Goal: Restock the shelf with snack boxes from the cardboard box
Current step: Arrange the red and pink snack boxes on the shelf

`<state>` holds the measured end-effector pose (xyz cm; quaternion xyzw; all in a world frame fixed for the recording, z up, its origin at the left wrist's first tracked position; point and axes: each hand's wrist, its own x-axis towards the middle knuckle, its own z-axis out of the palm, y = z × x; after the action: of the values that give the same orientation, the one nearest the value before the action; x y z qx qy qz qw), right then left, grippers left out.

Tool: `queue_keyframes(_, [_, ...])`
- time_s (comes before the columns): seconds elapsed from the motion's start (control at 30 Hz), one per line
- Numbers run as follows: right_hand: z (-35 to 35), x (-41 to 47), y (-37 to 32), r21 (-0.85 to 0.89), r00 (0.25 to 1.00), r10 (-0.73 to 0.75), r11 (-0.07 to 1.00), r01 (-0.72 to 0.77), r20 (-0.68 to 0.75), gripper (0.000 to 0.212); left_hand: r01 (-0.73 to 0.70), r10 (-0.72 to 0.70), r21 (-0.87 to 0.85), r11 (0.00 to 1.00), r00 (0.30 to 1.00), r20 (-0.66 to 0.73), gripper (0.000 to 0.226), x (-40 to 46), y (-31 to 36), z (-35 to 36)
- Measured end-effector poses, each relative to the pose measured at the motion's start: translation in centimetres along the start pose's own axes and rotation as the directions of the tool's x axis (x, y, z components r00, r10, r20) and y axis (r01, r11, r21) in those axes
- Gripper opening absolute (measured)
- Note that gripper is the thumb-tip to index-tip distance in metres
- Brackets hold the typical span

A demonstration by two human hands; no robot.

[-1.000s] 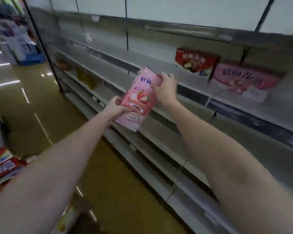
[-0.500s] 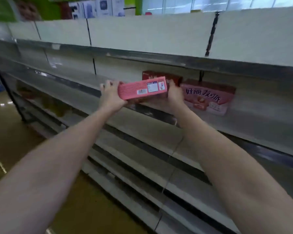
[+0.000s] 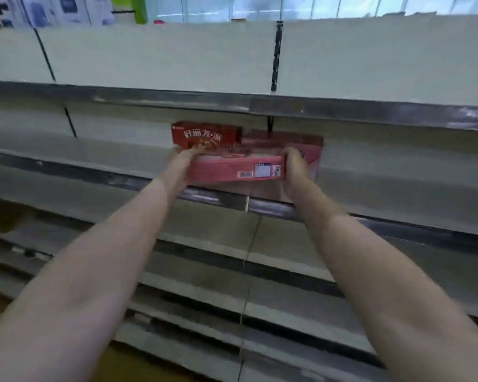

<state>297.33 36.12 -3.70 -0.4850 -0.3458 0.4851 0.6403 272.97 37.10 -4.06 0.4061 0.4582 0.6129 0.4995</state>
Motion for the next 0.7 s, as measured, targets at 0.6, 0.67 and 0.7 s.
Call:
queue_keyframes(0.6, [-6.0, 2.0, 0.2, -0.151, 0.923, -0.276, 0.958, 0.242, -0.269, 0.026, 0.059, -0.053, -0.032, 0.998, 0.985, 0.162, 0.039, 3.9, -3.8, 7.0])
queue_keyframes(0.67, [-6.3, 2.8, 0.7, -0.272, 0.899, -0.326, 0.930, 0.249, -0.292, 0.023, 0.031, -0.036, 0.035, 0.999, 0.988, 0.152, 0.043, 3.7, -4.4, 7.9])
queue_keyframes(0.7, [-6.5, 3.4, 1.2, -0.306, 0.896, -0.346, 0.916, 0.258, -0.279, 0.025, 0.013, -0.025, 0.077, 0.997, 0.988, 0.155, 0.048, 3.6, -4.6, 8.1])
